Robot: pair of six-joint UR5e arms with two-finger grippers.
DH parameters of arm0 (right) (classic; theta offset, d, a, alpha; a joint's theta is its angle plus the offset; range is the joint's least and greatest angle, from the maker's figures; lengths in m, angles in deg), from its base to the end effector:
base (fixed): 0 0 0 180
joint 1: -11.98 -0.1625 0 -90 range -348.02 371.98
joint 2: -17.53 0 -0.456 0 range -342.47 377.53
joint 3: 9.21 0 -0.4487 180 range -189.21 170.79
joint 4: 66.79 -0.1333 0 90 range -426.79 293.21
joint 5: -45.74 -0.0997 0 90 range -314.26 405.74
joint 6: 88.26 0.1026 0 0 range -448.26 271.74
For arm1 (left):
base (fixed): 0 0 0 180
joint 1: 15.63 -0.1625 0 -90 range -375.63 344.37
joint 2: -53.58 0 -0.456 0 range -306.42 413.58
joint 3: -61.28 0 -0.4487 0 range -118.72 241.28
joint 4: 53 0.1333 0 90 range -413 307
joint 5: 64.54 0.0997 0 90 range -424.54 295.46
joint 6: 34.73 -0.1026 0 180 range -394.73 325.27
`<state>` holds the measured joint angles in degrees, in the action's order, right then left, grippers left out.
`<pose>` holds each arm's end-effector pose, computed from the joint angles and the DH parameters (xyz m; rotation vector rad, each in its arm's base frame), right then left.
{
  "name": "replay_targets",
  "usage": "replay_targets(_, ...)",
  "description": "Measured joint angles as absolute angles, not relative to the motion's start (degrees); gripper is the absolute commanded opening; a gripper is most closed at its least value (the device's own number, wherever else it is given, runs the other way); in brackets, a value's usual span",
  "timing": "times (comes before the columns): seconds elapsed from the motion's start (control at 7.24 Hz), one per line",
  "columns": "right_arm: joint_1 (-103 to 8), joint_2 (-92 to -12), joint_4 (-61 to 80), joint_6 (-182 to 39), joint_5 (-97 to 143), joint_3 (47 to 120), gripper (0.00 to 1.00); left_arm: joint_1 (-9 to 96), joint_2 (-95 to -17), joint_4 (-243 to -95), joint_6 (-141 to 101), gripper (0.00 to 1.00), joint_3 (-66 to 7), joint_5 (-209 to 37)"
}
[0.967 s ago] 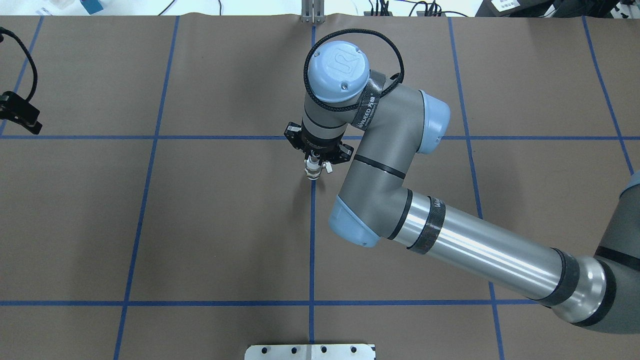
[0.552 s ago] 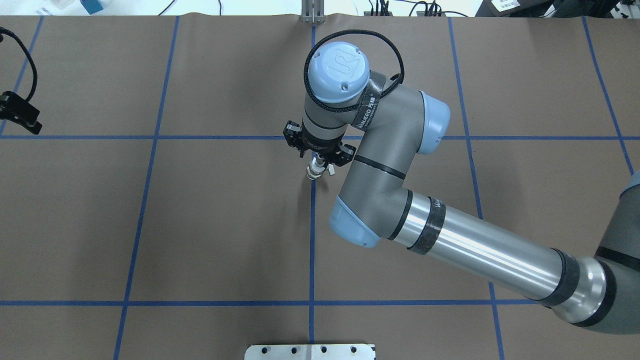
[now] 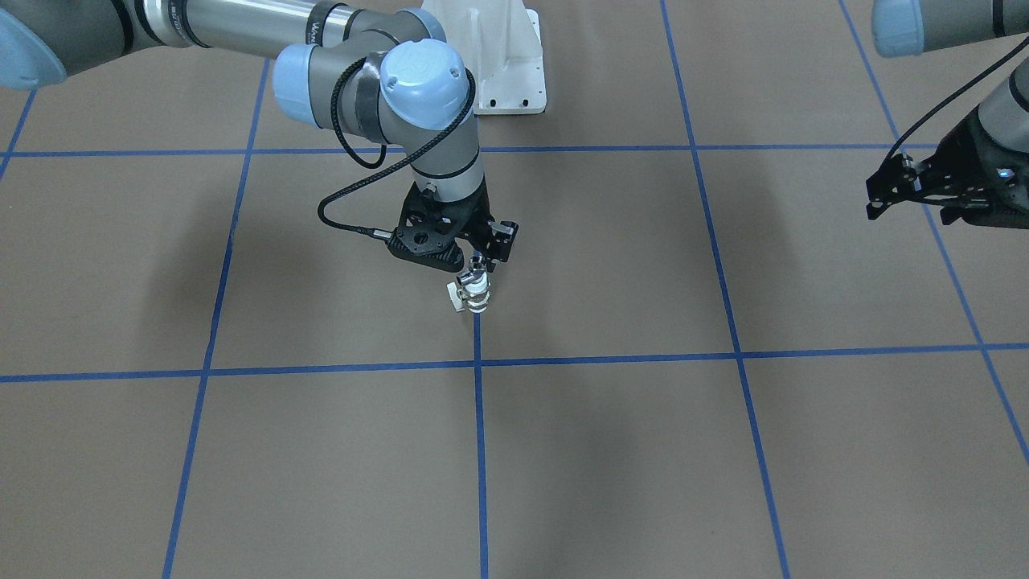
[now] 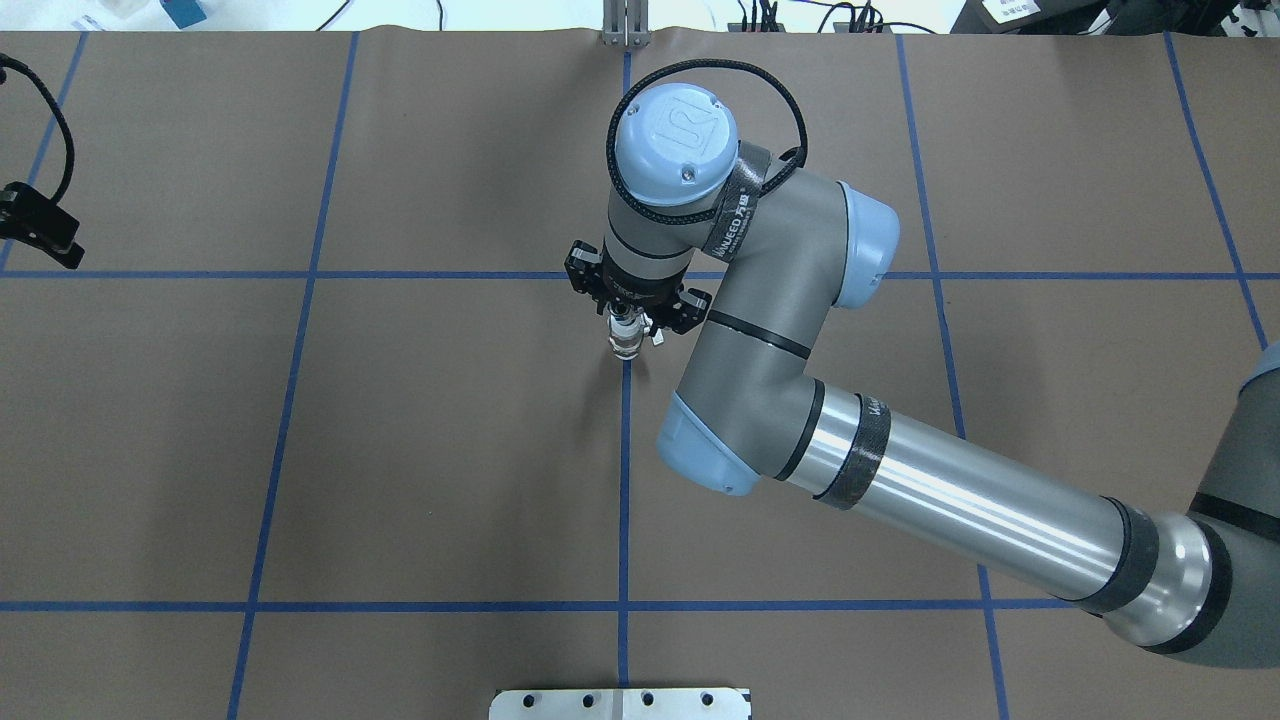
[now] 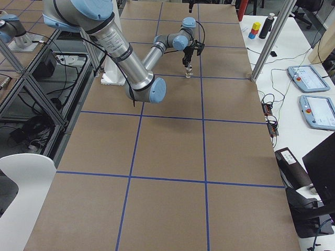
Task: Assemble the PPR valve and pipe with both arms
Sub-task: 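Lower the fitting onto the valve top and press it in with the right gripper, then open the right gripper and lift it away from the assembled valve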
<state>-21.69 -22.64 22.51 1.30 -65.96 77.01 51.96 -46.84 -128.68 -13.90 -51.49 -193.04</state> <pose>-0.6109 -0.5216 0.1263 -0.1059 -0.8803 0.3874 0.1563 -0.5611 0.4091 0.0492 0.7359 0.1370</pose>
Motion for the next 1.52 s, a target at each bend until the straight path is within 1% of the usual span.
replay_targets(0.55,-22.4,-22.6,22.6,1.4,-66.2,78.3,0.66,52.0,-46.9,-128.7,-13.4,1.00,-51.5,-193.0)
replay_targets(0.69,-23.5,-22.7,22.6,1.6,-66.8,79.6,0.81,52.0,-47.0,-128.7,-13.4,1.00,-51.5,-193.1)
replay_targets(0.83,-25.2,-23.9,22.9,1.7,-68.2,81.7,0.82,52.0,-47.0,-128.7,-13.4,1.00,-51.6,-193.1)
replay_targets(0.97,-27.0,-27.0,23.5,1.4,-69.6,85.2,0.83,52.0,-46.8,-128.6,-13.5,1.00,-51.9,-193.0)
replay_targets(1.24,-30.9,-37.8,24.2,-4.1,-70.8,94.9,0.99,52.6,-46.3,-128.6,-14.4,1.00,-53.0,-192.7)
replay_targets(1.52,-36.0,-48.4,24.1,-15.2,-71.1,100.2,1.00,55.5,-44.5,-128.6,-19.8,1.00,-53.4,-192.7)
